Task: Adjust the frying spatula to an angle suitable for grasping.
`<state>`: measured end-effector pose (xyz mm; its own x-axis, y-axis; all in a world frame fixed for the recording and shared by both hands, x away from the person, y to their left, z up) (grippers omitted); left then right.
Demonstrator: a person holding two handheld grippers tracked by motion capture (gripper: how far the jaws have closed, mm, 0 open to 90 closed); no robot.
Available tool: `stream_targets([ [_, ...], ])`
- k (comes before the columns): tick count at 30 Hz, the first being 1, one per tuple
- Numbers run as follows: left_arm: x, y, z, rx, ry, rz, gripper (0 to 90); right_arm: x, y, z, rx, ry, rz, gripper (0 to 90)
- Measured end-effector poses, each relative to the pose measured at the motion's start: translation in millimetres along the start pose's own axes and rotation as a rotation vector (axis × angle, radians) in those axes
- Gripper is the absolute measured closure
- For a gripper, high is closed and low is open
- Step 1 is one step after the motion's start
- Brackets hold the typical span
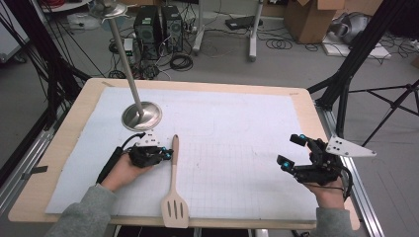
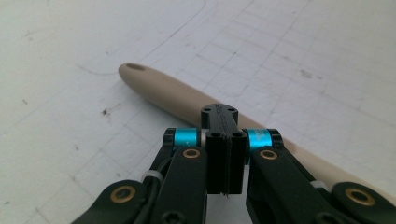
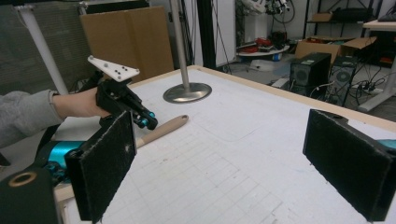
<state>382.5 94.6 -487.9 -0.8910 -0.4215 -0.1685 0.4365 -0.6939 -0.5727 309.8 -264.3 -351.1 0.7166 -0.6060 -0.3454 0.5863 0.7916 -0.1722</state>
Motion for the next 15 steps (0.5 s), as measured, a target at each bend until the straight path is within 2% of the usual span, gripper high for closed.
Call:
stream_targets([
  [3, 15.5, -1.0, 11.5, 0.016, 0.023, -0.042, 89.6, 1.9, -1.3, 0.5, 0.006, 0.004, -0.002, 8.5],
  [6, 32.3, 2.5, 18.3, 0.001, 0.053, -0.088, 89.5, 2.3, -1.0, 0.4, 0.005, 0.004, -0.001, 8.5],
  [9, 47.2, 7.9, 17.4, -0.024, 0.064, -0.121, 89.5, 0.5, -1.5, 1.9, 0.011, 0.001, 0.004, 8.6],
  [15, 62.7, 12.0, 12.8, -0.054, 0.079, -0.155, 89.5, 0.7, -2.8, 3.1, 0.019, 0.007, 0.004, 8.6],
])
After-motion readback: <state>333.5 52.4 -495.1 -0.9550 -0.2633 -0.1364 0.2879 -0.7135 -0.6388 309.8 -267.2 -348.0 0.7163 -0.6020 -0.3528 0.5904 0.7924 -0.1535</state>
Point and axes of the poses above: each handheld gripper's, and its own axes: y roughly forward along the jaws, z roughly out of its top, x roughly to its right, the point moved 9 cm from there along y, roughly forward along the jaws, and after that the axes turned 13 degrees about y, right-handed, at the moved point
